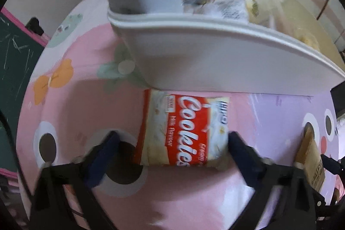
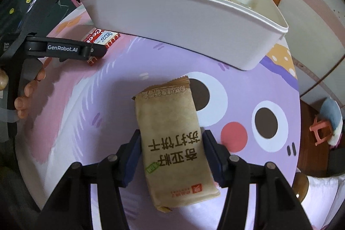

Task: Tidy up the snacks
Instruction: 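Lift both packs over the white basket and open both grippers to drop them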

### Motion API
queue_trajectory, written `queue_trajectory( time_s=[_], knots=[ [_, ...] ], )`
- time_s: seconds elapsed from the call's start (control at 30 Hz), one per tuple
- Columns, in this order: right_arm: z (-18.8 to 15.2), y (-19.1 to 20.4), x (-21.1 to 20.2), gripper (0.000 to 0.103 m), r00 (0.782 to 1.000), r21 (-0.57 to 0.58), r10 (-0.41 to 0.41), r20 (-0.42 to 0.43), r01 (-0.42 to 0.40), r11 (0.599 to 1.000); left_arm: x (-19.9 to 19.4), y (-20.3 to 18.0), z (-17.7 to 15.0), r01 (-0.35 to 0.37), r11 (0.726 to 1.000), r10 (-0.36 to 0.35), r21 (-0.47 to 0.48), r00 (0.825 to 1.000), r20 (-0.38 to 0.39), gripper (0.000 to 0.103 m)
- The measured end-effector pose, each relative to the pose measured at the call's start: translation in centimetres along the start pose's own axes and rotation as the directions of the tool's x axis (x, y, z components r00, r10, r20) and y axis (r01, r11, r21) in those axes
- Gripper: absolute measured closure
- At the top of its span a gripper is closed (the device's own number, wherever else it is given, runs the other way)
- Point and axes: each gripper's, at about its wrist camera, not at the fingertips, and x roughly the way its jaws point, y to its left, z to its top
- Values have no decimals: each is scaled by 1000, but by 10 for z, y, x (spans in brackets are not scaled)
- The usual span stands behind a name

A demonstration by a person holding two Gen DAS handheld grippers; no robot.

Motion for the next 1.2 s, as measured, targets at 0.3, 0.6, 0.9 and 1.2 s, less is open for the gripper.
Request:
queue_trajectory(
  time_s=[0.3, 0.6, 0.9, 1.2],
  knots=[
    [-6, 14, -21, 48, 999, 44, 23, 29, -24, 999, -33, -15, -27, 48, 998, -48, 50, 999, -8, 55],
    [10, 10, -92, 48, 986, 76, 25, 166, -38, 996, -136, -23, -35, 120, 983, -137, 137, 983, 123, 55],
    [78, -12, -186, 48, 937, 165, -52, 344, -6, 986, -248, -17, 32, 82, 976, -145, 203, 937, 317, 54],
    [175, -43, -273, 48, 852, 233, -189, 488, 82, 969, -323, -26, 112, 28, 981, -112, 193, 891, 441, 54]
  ],
)
